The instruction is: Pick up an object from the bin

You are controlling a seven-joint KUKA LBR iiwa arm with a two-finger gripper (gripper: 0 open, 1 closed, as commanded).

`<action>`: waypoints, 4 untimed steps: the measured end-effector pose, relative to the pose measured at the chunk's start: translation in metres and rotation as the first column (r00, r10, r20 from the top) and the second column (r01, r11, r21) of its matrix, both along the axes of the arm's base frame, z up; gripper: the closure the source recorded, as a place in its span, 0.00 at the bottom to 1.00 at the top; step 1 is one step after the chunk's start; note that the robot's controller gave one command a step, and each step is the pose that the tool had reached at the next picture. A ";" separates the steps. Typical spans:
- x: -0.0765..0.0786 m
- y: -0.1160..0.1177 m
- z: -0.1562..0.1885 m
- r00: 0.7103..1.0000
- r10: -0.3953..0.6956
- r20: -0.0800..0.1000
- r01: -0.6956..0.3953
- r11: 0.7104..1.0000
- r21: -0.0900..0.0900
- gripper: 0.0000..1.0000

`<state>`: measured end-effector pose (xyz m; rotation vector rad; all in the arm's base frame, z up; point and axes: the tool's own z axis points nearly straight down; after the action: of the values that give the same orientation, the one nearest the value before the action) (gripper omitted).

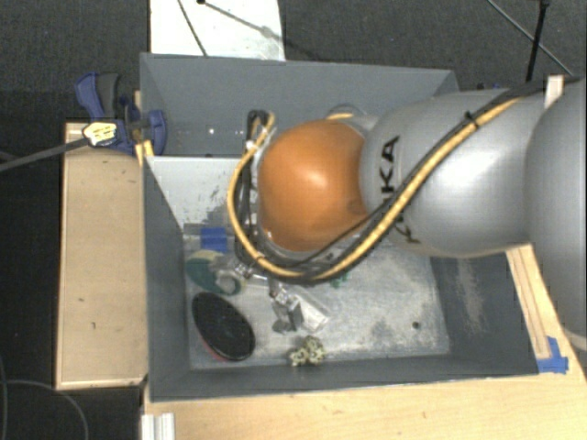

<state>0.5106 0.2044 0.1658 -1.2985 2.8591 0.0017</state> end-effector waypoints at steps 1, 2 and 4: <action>0.030 0.011 0.076 0.999 0.031 0.012 -0.031 1.000 0.004 0.00; -0.009 0.045 0.033 0.998 -0.055 -0.004 0.055 0.998 0.001 0.00; -0.010 0.037 -0.095 0.708 0.706 0.004 -0.706 0.708 0.001 0.00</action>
Offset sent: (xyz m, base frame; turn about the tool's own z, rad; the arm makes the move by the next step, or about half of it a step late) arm 0.0269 0.0097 0.0704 -0.0328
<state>0.5010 0.2413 0.0708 -2.2901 2.1439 0.0039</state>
